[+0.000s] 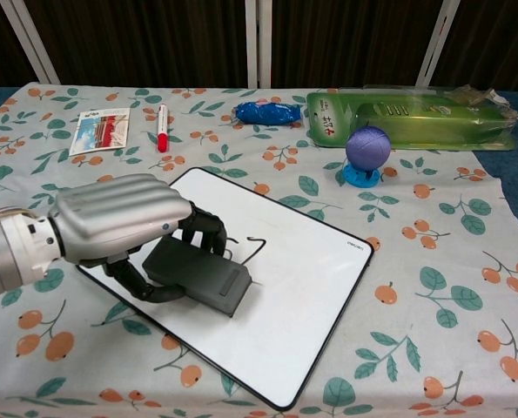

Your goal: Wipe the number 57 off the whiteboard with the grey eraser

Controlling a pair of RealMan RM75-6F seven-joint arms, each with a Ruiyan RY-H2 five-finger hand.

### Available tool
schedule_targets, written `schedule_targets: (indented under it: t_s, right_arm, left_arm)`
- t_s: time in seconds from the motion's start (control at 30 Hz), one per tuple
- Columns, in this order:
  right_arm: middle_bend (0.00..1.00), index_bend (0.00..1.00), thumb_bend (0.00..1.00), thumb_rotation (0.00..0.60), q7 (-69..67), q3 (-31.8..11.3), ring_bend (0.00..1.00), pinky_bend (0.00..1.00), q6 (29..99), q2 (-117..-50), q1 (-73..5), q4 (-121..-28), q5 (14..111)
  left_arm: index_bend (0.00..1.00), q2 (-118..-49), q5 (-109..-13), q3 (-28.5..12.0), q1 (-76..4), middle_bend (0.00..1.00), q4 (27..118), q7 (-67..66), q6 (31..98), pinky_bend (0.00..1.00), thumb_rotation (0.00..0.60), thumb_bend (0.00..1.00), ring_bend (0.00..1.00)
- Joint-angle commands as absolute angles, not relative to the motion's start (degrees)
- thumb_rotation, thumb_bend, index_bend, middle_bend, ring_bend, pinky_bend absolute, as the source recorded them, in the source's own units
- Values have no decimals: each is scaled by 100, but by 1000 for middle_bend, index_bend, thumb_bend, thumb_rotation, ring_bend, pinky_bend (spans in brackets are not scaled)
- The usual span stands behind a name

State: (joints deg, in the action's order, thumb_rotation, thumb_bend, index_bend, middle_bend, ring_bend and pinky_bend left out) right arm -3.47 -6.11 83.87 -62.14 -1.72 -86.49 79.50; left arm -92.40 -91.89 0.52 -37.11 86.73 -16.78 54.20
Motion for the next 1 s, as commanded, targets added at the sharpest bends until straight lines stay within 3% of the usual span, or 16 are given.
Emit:
schedule_targets:
  t_s: [0.03,1.0]
  right_arm:
    - [0,0,294,600,-346,-612,0,0,8382,-6217,-175,-8649,7950]
    - [0,0,294,600,-210,-614,0,0,8337,-6213,-192,-8722,7914]
  left_arm:
    - [541,-9279,-9167,56,-3732,569,8648,-1693,5407,479,600,366,487]
    - [563,-10199,-8168,-770,-4486,589,7179,-1663,4894,489,600,397,503]
